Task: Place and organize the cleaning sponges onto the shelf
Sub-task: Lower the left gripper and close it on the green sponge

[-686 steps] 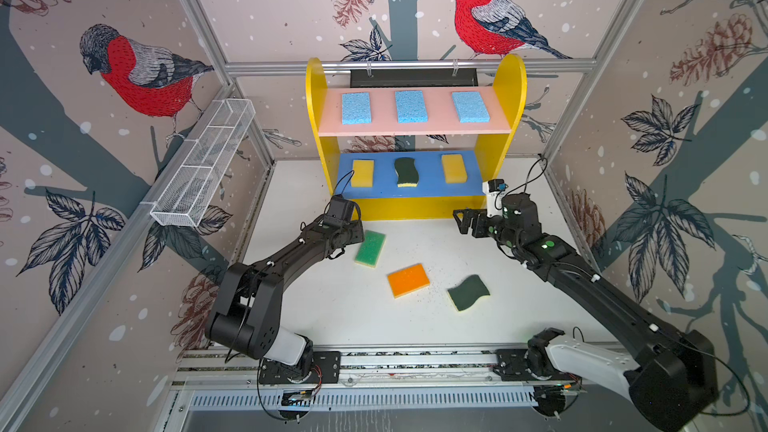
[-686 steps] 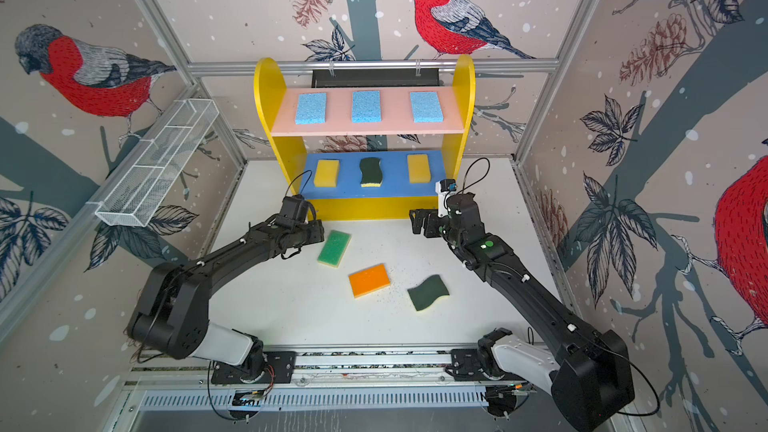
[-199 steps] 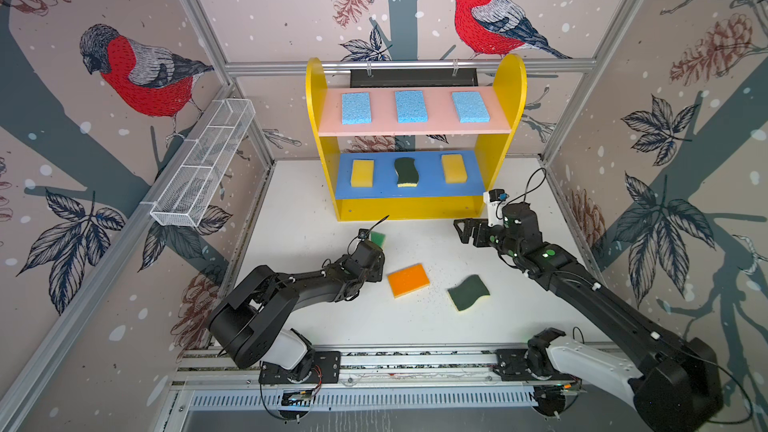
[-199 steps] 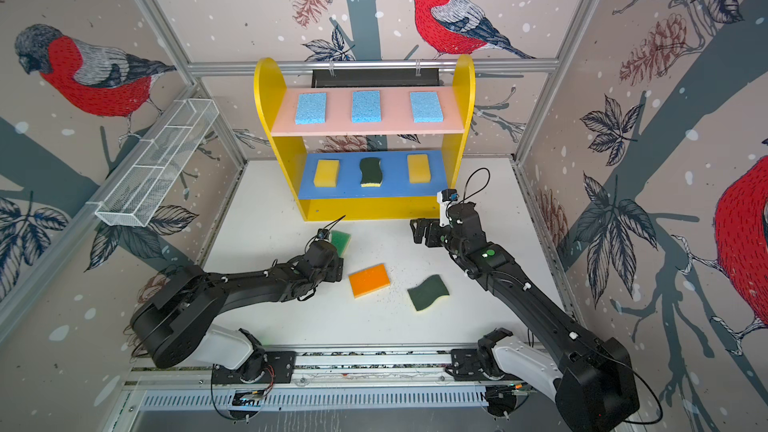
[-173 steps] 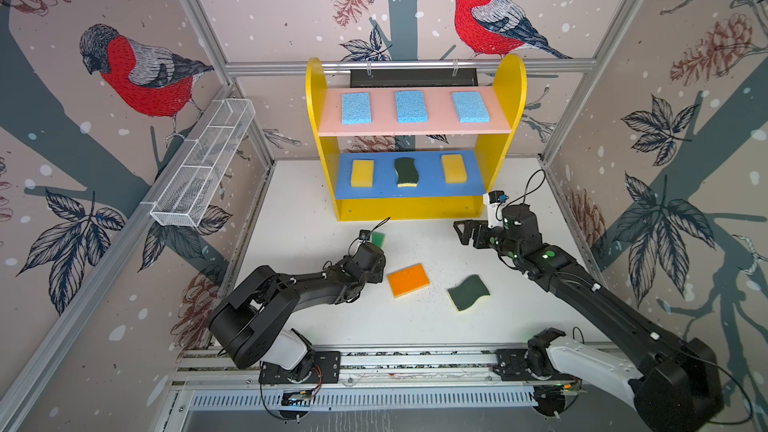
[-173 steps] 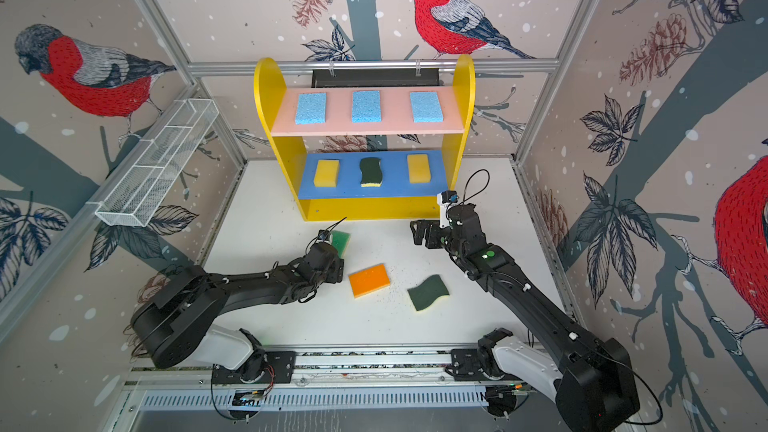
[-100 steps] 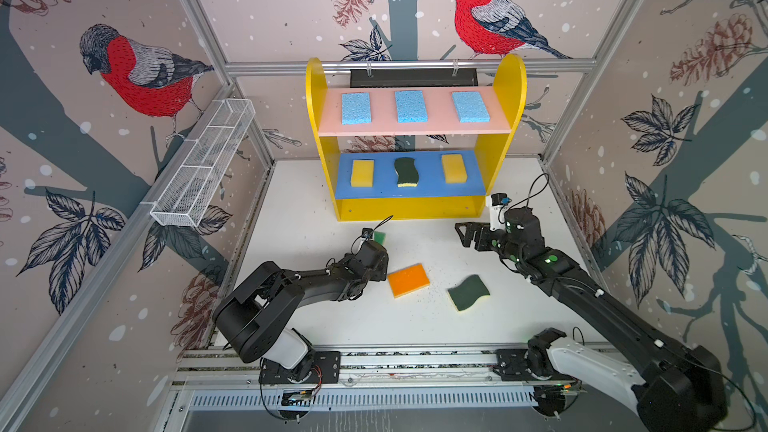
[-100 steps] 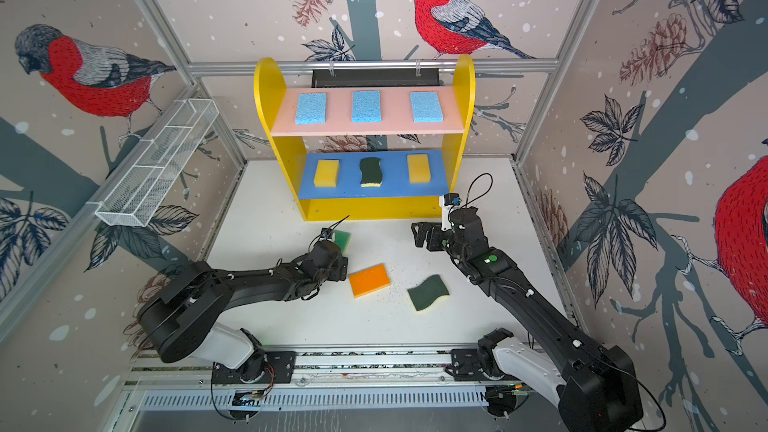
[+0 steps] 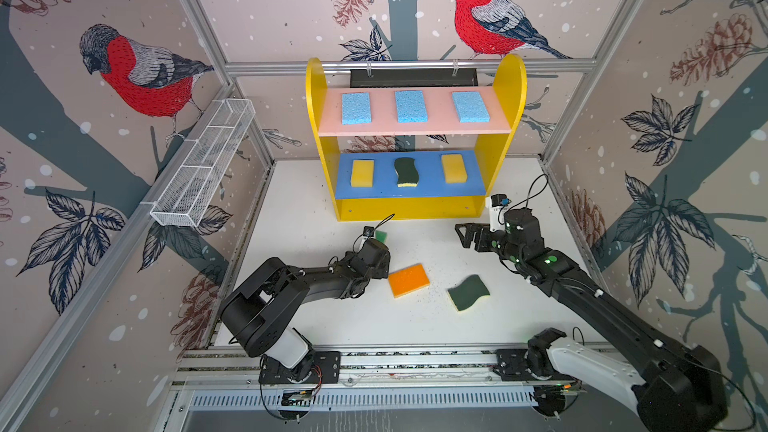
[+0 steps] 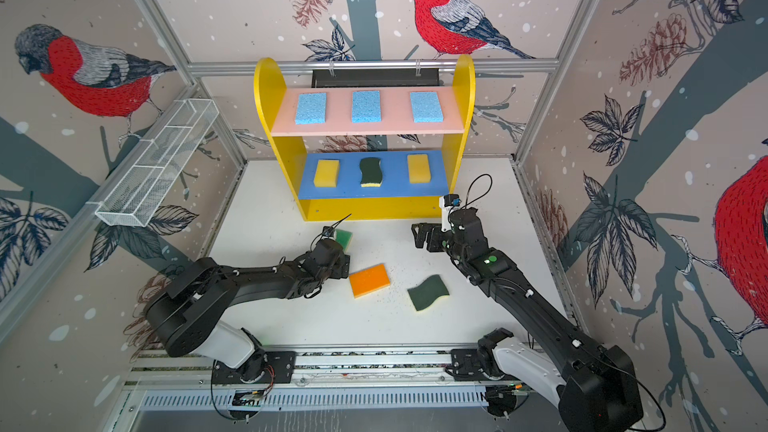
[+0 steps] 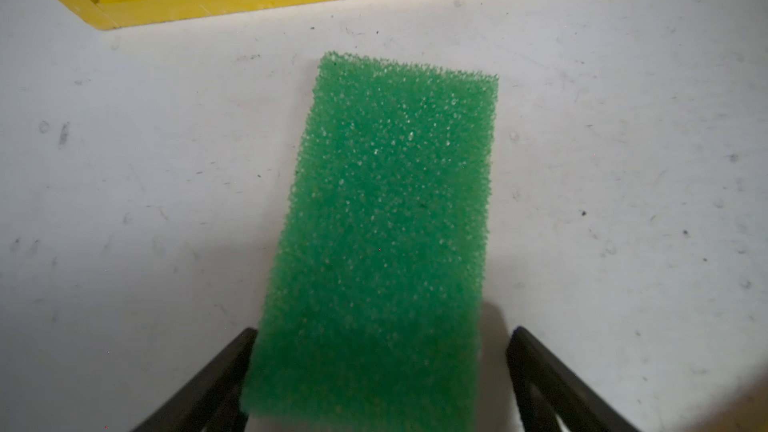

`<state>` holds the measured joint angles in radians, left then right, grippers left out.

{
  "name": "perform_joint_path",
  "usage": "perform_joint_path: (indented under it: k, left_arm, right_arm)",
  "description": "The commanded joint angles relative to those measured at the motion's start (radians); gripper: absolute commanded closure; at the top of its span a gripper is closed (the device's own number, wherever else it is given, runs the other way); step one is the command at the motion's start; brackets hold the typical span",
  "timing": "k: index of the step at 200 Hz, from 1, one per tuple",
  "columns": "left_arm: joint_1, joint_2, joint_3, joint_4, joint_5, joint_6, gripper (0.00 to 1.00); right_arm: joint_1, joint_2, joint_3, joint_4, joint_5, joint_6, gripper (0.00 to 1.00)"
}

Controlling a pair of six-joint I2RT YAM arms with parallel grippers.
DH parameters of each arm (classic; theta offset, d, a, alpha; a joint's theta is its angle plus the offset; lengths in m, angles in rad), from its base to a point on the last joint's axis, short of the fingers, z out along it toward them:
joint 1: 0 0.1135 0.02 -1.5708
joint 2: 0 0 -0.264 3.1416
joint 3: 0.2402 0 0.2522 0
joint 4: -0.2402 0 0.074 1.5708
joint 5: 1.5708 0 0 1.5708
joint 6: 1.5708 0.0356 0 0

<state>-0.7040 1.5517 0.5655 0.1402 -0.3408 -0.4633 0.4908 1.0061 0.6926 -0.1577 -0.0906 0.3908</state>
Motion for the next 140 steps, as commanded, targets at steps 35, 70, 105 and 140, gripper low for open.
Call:
perform_joint_path:
  k: [35, 70, 105, 140]
  left_arm:
    - [0.003, 0.048, 0.030, -0.092, -0.003, 0.027, 0.06]
    - [0.011, 0.059, 0.035, -0.090, 0.033, 0.039, 0.09]
    - [0.011, 0.051, 0.023, -0.087, 0.071, 0.033, 0.14]
    - [0.011, 0.048, 0.003, -0.079, 0.098, 0.014, 0.14]
  right_arm:
    - [0.000, -0.004, -0.001, 0.026, 0.009, -0.002, 0.00]
    - [0.000, -0.004, 0.001, 0.025, 0.011, -0.003, 0.00]
    - [0.000, -0.004, 0.001, 0.028, 0.008, 0.001, 0.00]
    - [0.001, -0.005, 0.001, 0.026, 0.006, 0.002, 0.00]
